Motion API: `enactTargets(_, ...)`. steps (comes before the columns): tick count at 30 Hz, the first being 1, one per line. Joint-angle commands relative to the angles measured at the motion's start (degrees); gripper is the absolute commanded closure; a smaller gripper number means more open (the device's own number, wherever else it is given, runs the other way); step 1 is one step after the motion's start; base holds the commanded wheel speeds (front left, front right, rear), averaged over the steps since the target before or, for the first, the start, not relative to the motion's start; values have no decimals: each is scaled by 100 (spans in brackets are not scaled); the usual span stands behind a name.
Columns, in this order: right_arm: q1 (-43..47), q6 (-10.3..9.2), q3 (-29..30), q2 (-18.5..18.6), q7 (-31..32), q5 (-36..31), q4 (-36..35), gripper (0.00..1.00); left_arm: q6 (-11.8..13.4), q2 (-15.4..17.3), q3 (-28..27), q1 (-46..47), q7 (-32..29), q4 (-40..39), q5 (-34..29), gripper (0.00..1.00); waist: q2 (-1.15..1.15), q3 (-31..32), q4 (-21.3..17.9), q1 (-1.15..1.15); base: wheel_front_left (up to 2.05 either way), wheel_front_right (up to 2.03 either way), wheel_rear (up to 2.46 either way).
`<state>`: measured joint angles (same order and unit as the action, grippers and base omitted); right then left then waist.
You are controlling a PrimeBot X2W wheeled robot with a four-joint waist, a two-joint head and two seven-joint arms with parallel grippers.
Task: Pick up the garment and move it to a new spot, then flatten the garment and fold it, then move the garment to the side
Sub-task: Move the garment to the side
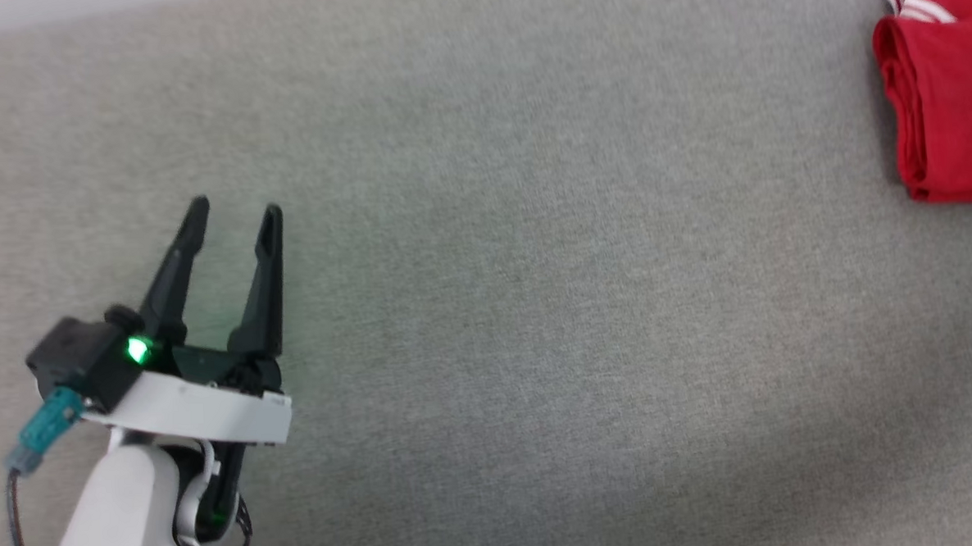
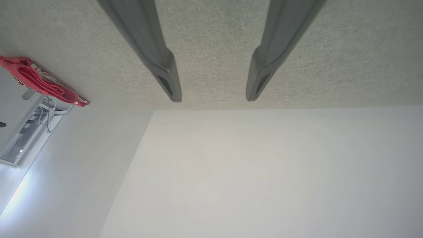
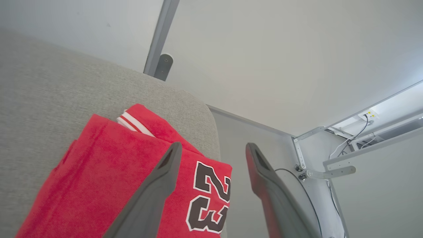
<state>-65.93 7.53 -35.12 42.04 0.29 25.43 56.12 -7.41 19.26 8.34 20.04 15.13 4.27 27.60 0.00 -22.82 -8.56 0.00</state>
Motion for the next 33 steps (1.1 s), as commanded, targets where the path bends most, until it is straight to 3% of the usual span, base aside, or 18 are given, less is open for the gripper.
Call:
enactTargets(1, 140, -9, 20, -85, -86, 81, -26, 0, -15, -30, -5, -112, -7, 37, 15, 0, 0, 360, 191, 0, 0, 0, 0)
enactTargets(9, 607, -9, 240, -416, -598, 131, -173, 0, -15, -148, -152, -541, -7, 166, -1, 0, 0, 1076, 476, 0, 0, 0, 0)
enactTargets(21, 2031, -9, 737, -722, -1386, 407, -401, 0, -15, -220, -547, -1366, -7, 318, -96, 0, 0, 2006, 930, 0, 0, 0, 0)
enactTargets(33, 3673, -9, 1982, -1139, -1548, -62, -1097, 0, -15, -256, -941, -2073, -8, 295, -201, 0, 0, 2485, 1185, 0, 0, 0, 0)
